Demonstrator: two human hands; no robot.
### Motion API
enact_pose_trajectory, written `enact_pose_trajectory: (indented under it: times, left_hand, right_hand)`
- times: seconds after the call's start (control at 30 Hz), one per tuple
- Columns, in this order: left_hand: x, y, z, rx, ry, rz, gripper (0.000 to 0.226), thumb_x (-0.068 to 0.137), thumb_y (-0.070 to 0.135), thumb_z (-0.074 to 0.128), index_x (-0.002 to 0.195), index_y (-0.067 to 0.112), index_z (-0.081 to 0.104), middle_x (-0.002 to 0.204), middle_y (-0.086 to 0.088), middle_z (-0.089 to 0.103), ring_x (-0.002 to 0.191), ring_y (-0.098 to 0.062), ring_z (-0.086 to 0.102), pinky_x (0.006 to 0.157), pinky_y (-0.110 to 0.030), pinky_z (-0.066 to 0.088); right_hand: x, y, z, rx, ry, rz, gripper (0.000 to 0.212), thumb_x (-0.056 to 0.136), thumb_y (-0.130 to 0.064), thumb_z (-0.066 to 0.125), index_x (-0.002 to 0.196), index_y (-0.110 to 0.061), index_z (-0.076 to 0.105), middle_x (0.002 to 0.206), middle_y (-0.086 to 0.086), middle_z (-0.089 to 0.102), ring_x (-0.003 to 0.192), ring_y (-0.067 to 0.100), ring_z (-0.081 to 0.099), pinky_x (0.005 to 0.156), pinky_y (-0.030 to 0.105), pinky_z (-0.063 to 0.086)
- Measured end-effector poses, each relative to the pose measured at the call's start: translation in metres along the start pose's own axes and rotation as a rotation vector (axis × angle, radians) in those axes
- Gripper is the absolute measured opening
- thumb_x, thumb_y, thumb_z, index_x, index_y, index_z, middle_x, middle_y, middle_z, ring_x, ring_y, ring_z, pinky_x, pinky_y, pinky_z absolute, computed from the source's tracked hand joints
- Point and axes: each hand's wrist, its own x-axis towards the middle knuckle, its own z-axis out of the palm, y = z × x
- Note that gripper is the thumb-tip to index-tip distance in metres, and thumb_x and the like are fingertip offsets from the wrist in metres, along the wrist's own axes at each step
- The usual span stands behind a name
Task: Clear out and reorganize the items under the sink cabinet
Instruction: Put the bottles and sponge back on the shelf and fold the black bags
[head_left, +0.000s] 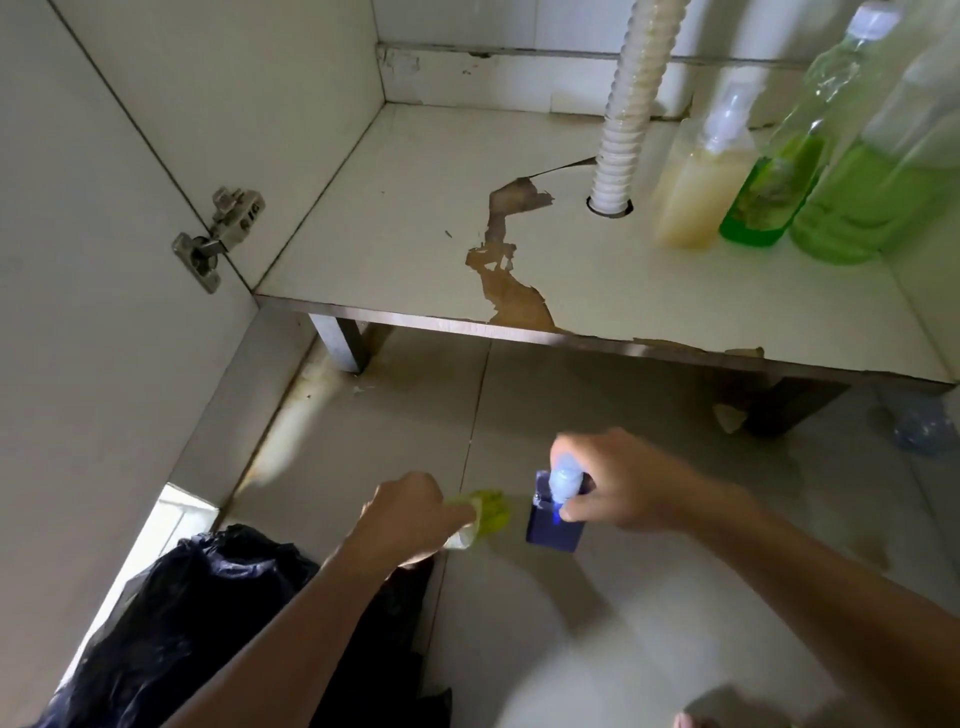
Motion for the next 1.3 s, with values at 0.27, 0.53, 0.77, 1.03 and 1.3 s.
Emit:
enact_pose_trajectory:
  times: [0.27, 0.53, 0.77, 1.03, 1.3]
  left_hand:
    - [-0.018, 0.092, -0.104, 0.084, 0.309, 0.314, 0.023, 0.079, 0.037, 0.066, 0.093, 0.02, 0.069, 0.1, -0.002, 0.066, 0.086, -0.023, 0.061, 0.074, -0.03, 0.05]
    - [0.049, 0.219, -0.142, 0.192, 0.493, 0.513, 0.046, 0.08, 0.047, 0.064, 0.111, 0.013, 0.067, 0.114, -0.007, 0.065, 0.1, -0.027, 0.059, 0.075, -0.026, 0.039]
    - [0.112, 0.257, -0.121, 0.212, 0.515, 0.477, 0.049, 0.079, 0.047, 0.063, 0.114, 0.014, 0.061, 0.118, -0.012, 0.061, 0.11, -0.034, 0.057, 0.087, -0.035, 0.046]
    - [0.137, 0.286, -0.143, 0.184, 0.581, 0.451, 0.051, 0.077, 0.046, 0.068, 0.116, 0.014, 0.062, 0.121, -0.01, 0.059, 0.112, -0.031, 0.056, 0.081, -0.031, 0.042]
    - [0.15, 0.304, -0.131, 0.136, 0.572, 0.462, 0.063, 0.081, 0.051, 0.066, 0.127, 0.013, 0.045, 0.121, -0.012, 0.056, 0.115, -0.032, 0.052, 0.089, -0.036, 0.045]
  right_hand:
    - [-0.024, -0.011, -0.145, -0.061, 0.285, 0.041, 0.019, 0.073, -0.026, 0.075, 0.084, -0.028, 0.061, 0.086, -0.011, 0.069, 0.081, 0.014, 0.061, 0.076, 0.036, 0.049]
    - [0.059, 0.007, -0.232, -0.408, 0.371, 0.084, 0.018, 0.078, -0.021, 0.074, 0.095, -0.02, 0.068, 0.101, 0.006, 0.066, 0.088, 0.028, 0.061, 0.076, 0.034, 0.051]
    - [0.111, 0.037, -0.234, -0.571, 0.288, 0.136, 0.02, 0.081, -0.021, 0.071, 0.086, -0.012, 0.054, 0.081, 0.007, 0.053, 0.078, 0.03, 0.057, 0.07, 0.035, 0.053]
    - [0.117, 0.038, -0.241, -0.774, 0.393, 0.222, 0.032, 0.087, -0.025, 0.065, 0.112, -0.006, 0.058, 0.111, 0.012, 0.063, 0.095, 0.031, 0.06, 0.082, 0.036, 0.046]
    - [0.125, 0.053, -0.227, -0.791, 0.48, 0.293, 0.073, 0.091, -0.023, 0.057, 0.148, -0.01, 0.014, 0.14, 0.013, 0.046, 0.129, 0.033, 0.043, 0.115, 0.055, 0.005]
